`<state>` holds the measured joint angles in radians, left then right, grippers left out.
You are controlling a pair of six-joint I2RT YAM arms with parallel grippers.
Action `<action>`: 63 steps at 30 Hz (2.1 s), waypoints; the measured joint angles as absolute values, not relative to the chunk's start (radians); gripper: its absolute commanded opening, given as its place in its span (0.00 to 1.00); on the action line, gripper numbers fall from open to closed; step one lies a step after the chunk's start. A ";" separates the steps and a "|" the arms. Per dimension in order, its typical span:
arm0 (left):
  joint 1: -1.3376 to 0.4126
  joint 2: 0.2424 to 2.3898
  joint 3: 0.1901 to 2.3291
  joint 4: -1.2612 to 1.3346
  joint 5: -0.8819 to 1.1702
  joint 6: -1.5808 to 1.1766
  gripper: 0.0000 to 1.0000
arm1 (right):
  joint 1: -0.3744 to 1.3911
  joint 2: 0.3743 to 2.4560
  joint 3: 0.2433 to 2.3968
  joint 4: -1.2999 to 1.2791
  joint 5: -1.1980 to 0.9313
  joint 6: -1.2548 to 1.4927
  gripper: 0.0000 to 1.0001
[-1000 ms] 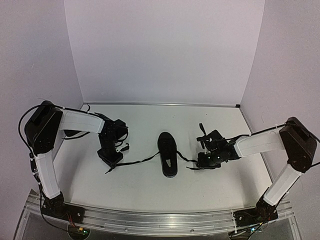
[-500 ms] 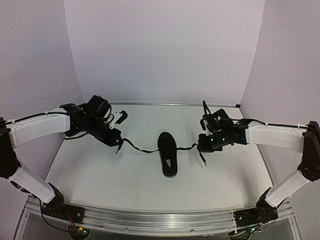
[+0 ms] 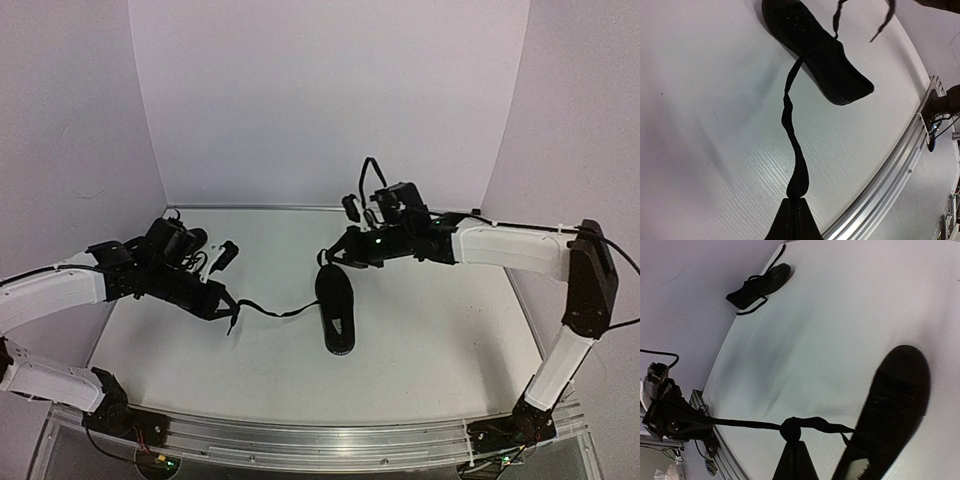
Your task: Tie the shoes
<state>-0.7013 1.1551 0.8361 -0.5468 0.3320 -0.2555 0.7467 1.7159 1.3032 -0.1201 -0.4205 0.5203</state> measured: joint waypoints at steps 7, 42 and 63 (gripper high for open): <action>-0.777 1.085 0.819 -0.518 0.376 -0.288 0.00 | 0.856 1.938 1.444 0.006 -0.448 0.605 0.00; -0.933 1.273 0.778 -0.367 0.364 -0.337 0.00 | 0.813 1.972 1.637 -0.277 -0.472 0.314 0.39; -0.933 1.306 0.805 -0.463 0.376 -0.279 0.00 | 0.819 2.153 1.777 -0.636 -0.254 -0.088 0.31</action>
